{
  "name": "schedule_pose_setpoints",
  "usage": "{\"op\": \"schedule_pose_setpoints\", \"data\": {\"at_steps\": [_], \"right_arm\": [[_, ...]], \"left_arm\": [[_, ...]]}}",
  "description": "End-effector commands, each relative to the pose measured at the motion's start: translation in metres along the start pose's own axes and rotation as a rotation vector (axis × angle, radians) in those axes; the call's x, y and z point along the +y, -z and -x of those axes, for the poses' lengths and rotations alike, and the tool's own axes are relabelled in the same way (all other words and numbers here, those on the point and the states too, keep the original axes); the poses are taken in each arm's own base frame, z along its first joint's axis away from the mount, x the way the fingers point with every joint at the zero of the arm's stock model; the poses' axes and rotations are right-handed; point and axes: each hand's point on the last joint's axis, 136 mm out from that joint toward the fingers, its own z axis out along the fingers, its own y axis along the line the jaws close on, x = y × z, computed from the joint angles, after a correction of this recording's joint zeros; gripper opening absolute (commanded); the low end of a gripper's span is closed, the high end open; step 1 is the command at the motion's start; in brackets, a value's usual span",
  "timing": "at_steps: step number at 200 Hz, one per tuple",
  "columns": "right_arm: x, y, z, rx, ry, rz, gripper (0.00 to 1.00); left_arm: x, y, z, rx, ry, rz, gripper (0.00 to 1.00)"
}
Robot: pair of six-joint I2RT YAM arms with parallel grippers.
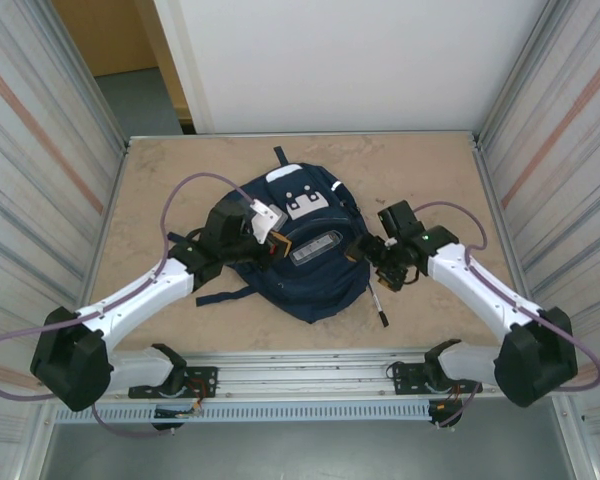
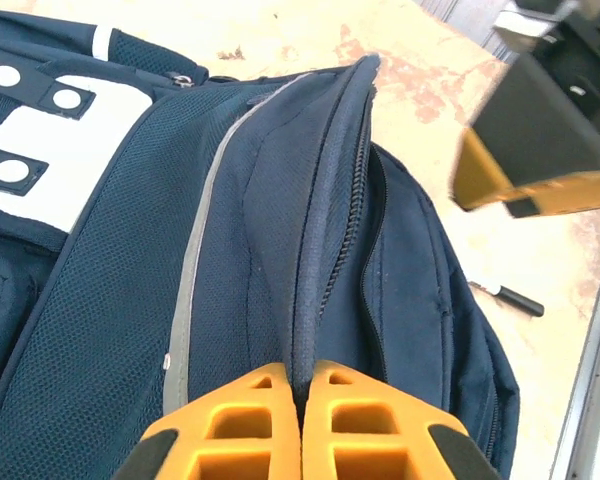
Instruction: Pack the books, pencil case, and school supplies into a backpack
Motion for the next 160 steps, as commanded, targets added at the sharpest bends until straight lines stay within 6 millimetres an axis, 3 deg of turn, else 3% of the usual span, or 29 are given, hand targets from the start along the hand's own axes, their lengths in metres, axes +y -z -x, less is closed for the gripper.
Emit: {"op": "schedule_pose_setpoints", "data": {"at_steps": [1, 17, 54, 93, 111, 121, 135, 160], "right_arm": [[-0.057, 0.001, -0.021, 0.077, 0.213, -0.203, 0.81], [-0.079, -0.008, -0.028, 0.098, 0.185, -0.267, 0.62], [-0.109, -0.020, -0.027, 0.103, 0.161, -0.339, 0.53], [-0.089, -0.046, -0.038, 0.190, 0.227, -0.263, 0.48], [-0.090, -0.054, -0.037, 0.187, 0.273, -0.313, 0.47], [-0.097, -0.059, -0.036, 0.189, 0.277, -0.358, 0.43], [-0.103, -0.063, -0.033, 0.174, 0.297, -0.402, 0.27], [-0.098, -0.070, -0.031, 0.161, 0.329, -0.388, 0.23]], "left_arm": [[0.013, -0.002, 0.002, -0.016, -0.046, 0.046, 0.00], [0.018, -0.001, 0.003, -0.026, -0.024, 0.058, 0.00], [0.017, 0.000, 0.003, -0.025, 0.011, 0.024, 0.00], [0.017, -0.001, -0.003, -0.017, 0.038, 0.016, 0.00], [0.018, -0.001, -0.006, -0.015, 0.041, 0.016, 0.00], [0.017, 0.000, -0.007, -0.016, 0.044, 0.017, 0.00], [0.016, 0.001, -0.006, -0.018, 0.045, 0.014, 0.00], [0.015, 0.003, -0.008, -0.015, 0.045, 0.009, 0.00]]}}
